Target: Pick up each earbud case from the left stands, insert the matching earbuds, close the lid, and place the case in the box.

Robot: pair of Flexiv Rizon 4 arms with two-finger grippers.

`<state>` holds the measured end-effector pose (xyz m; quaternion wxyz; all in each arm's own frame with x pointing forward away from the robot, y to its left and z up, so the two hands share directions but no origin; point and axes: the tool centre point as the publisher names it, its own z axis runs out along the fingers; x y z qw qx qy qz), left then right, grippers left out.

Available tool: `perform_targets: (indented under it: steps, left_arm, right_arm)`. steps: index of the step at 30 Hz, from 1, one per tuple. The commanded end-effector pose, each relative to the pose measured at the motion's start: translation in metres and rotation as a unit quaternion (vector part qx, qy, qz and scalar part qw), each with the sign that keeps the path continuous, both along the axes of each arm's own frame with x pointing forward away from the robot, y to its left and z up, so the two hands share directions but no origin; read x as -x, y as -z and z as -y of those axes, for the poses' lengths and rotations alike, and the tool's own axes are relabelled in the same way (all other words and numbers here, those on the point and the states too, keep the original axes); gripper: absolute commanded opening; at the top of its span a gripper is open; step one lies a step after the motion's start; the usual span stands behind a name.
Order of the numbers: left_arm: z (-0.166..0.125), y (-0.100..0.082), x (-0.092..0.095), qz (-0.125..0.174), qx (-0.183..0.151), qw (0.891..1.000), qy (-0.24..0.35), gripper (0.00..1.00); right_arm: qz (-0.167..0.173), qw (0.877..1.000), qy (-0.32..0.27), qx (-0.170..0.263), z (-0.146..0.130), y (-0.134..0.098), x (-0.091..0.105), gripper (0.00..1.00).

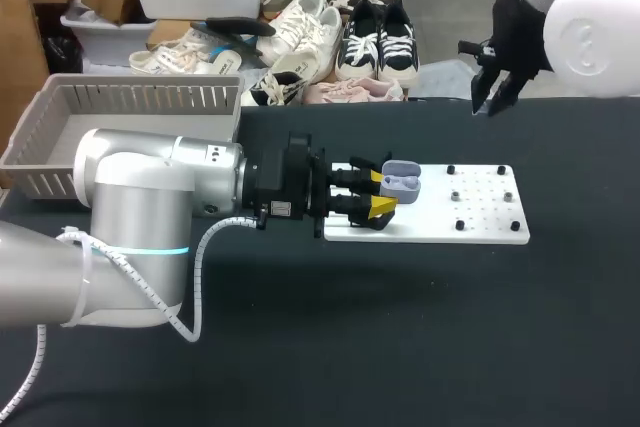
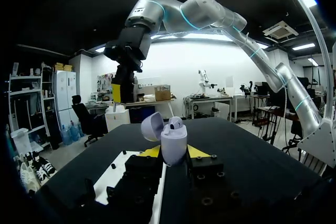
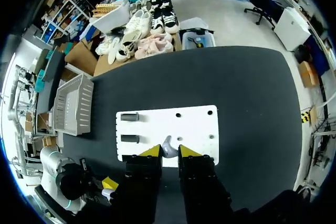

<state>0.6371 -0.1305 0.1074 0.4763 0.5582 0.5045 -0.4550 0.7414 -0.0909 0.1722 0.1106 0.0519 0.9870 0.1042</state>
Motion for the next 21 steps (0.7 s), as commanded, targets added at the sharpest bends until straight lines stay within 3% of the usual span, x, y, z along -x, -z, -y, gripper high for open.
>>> perform_targets:
  steps: [1,11,21]
  left_arm:
    - [0.0,0.001,0.001,0.001,0.001,1.0,-0.003,0.0]
    - [0.0,0.001,0.001,0.001,0.001,1.0,-0.003,0.0]
    - [0.0,0.001,0.001,0.001,0.001,1.0,-0.003,0.0]
  right_arm:
    - [-0.012,1.0,-0.02,0.012,0.004,-0.009,0.018,0.0]
    - [-0.059,0.996,-0.058,0.017,-0.003,-0.015,0.052,0.0]
    - [-0.058,0.996,-0.065,0.032,-0.007,-0.022,0.061,0.0]
